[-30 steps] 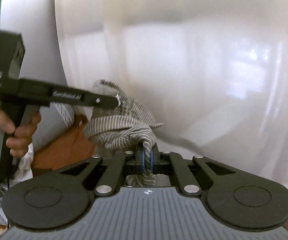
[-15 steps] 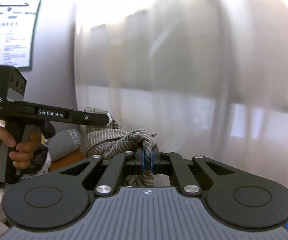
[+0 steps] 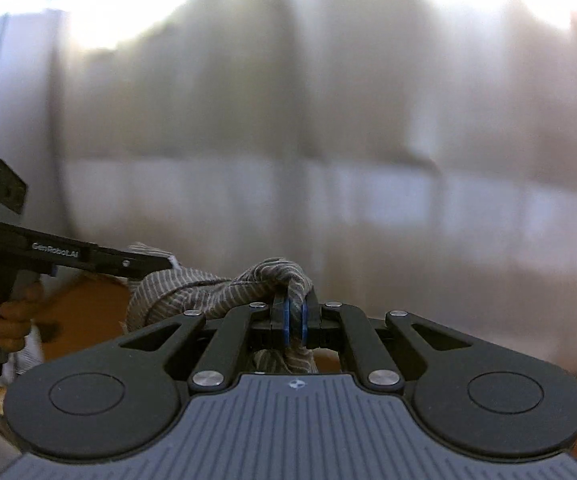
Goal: Fold clothes
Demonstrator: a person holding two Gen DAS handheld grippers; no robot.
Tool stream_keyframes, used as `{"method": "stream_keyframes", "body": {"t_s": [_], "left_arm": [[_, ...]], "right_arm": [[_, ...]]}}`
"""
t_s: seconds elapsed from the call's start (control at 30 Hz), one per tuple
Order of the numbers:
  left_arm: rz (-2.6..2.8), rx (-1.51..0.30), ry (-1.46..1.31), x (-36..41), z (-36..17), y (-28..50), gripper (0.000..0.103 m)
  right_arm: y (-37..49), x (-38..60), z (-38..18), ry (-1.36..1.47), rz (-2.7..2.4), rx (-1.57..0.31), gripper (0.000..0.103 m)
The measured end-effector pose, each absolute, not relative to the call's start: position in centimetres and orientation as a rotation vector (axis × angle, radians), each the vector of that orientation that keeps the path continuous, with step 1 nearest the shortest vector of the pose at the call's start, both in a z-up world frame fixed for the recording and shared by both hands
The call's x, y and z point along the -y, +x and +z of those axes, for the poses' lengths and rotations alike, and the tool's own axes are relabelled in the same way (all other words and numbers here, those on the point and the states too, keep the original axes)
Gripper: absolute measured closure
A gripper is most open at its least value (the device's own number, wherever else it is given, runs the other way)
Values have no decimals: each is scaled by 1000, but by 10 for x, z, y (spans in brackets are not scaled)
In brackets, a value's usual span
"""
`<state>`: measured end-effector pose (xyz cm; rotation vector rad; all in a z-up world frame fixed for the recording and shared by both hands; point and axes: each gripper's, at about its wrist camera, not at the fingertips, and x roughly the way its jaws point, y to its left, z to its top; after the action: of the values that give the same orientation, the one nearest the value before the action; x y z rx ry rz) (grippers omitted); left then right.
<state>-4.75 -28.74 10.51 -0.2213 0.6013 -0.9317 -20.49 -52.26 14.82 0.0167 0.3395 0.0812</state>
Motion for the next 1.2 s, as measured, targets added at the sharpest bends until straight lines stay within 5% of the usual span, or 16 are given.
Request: {"method": "stream_keyframes", "body": {"t_s": [0.3,0.47,0.67,0.77,0.9,1.2], "left_arm": [[-812,-973,-126,386,-58,41,100],[-748,-1063,10,381,-97,44,43],[-757,-1019,-34,320,-76,44,26],[-718,-983,35,281,-75,44,25],[-706,-1014,148,241,-96,41,25],[-868,-1092,7,244,-139,31,18]], "right_arm": [[-101,607,-20,182,-171,-707,96],[-68,621,-95,198,-241,-860,96],[-48,634,-127,234,-318,-905,95],[-43,646,-129,306,-395,-892,83],[-54,642,-118,273,-459,-856,38],[-114,596,-71,154,-478,-723,27]]}}
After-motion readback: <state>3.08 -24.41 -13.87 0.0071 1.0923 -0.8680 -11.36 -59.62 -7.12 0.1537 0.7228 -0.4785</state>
